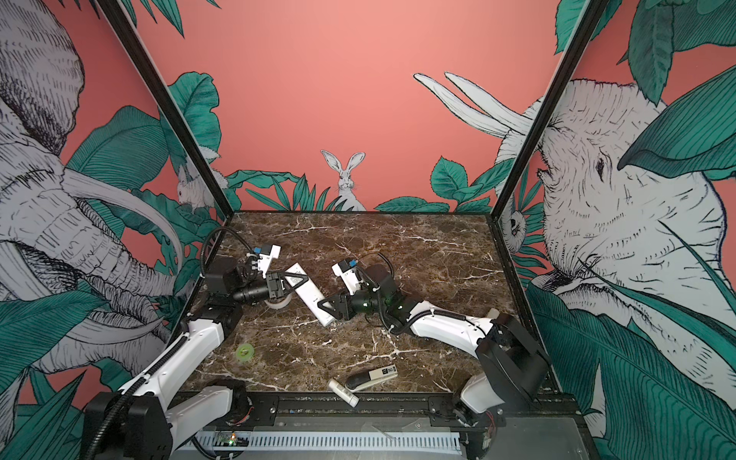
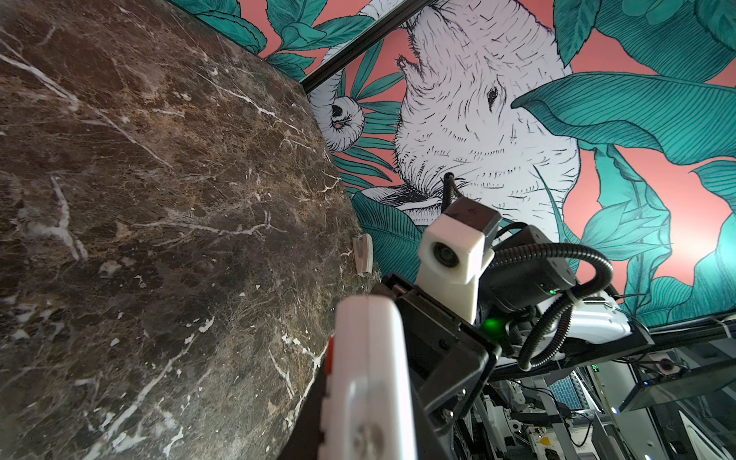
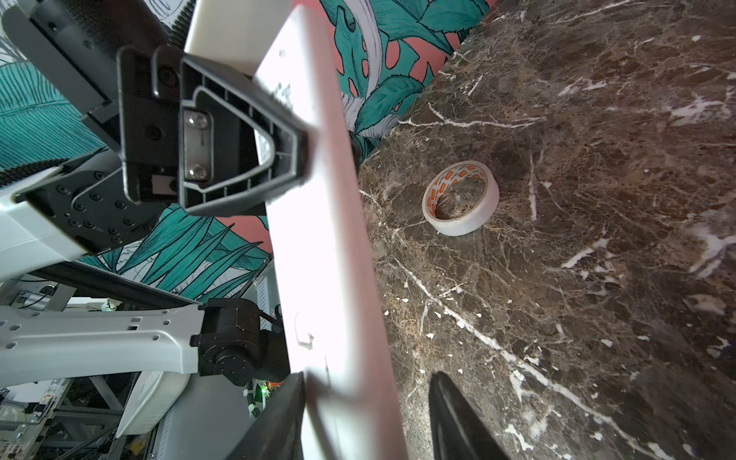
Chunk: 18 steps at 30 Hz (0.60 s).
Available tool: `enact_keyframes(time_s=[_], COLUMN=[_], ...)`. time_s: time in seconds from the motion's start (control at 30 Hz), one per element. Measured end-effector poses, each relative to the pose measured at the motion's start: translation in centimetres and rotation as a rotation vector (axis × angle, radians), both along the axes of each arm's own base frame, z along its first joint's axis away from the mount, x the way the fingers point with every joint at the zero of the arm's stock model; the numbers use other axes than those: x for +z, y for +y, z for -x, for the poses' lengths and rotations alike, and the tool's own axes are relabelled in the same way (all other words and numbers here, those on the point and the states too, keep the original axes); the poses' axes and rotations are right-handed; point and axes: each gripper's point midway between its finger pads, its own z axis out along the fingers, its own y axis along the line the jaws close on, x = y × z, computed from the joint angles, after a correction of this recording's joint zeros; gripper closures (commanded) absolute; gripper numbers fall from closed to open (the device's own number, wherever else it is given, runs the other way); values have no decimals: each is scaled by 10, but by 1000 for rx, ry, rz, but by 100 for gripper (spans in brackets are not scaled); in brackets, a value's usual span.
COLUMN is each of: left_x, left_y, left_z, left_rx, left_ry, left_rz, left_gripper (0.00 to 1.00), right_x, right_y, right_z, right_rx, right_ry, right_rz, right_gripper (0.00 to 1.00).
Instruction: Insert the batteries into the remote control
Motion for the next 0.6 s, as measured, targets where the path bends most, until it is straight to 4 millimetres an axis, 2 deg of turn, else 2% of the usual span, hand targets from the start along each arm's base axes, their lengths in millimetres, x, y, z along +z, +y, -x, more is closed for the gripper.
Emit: enact_keyframes(time_s=[0.2, 0.43, 0.6], left_x=[-5, -9, -17], left_y=[0, 1, 4], left_z=[1, 2, -1], left_rx=[2, 12, 41], left_ry=[21, 34, 65], left_rz=[-8, -22, -43], left_gripper=[100, 100, 100], right_x=[-5, -9, 0], right_y=[-10, -22, -10], right_z=[-3, -5, 12], right_rx=[-33, -75, -44], right_ry=[-24, -100, -201], right_rz=[56, 180, 262], right_gripper=[52, 33, 26])
